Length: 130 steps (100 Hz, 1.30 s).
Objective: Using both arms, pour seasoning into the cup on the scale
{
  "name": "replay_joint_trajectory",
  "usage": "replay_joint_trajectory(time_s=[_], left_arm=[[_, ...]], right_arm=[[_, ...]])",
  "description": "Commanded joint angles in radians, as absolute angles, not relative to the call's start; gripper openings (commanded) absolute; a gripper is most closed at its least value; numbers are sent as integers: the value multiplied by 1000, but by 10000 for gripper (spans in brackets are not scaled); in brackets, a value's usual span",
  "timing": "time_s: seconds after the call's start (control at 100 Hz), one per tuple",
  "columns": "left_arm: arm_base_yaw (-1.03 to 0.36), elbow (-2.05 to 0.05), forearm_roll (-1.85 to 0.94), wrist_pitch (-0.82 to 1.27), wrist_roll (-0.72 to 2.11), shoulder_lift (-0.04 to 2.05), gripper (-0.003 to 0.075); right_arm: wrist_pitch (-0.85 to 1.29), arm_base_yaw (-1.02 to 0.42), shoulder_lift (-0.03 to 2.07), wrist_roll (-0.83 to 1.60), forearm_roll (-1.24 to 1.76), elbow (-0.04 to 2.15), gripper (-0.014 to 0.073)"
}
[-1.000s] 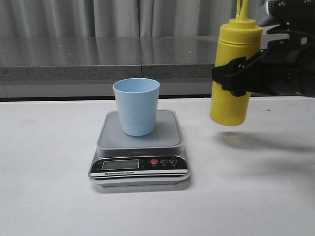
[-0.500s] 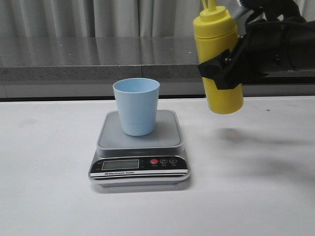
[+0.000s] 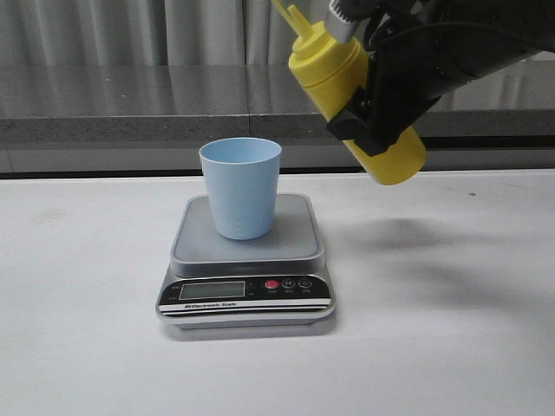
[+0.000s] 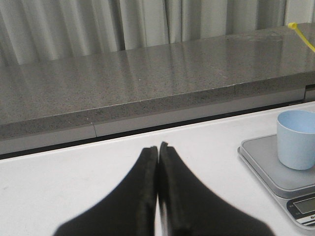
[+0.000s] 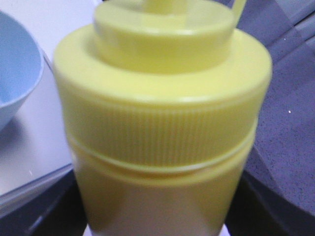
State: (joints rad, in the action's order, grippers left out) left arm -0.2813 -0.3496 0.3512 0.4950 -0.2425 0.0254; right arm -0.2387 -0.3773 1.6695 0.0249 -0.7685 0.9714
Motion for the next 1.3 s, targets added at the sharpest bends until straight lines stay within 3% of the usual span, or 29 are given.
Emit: replay_joint_trajectory(time_s=[0.0, 1.29], left_arm=[[-278, -377, 364, 415, -252, 40, -20], [-278, -377, 364, 415, -252, 40, -20]], right_arm=[[-226, -384, 1623, 32, -847, 1014, 216], [127, -492, 1632, 32, -1338, 1108, 216]])
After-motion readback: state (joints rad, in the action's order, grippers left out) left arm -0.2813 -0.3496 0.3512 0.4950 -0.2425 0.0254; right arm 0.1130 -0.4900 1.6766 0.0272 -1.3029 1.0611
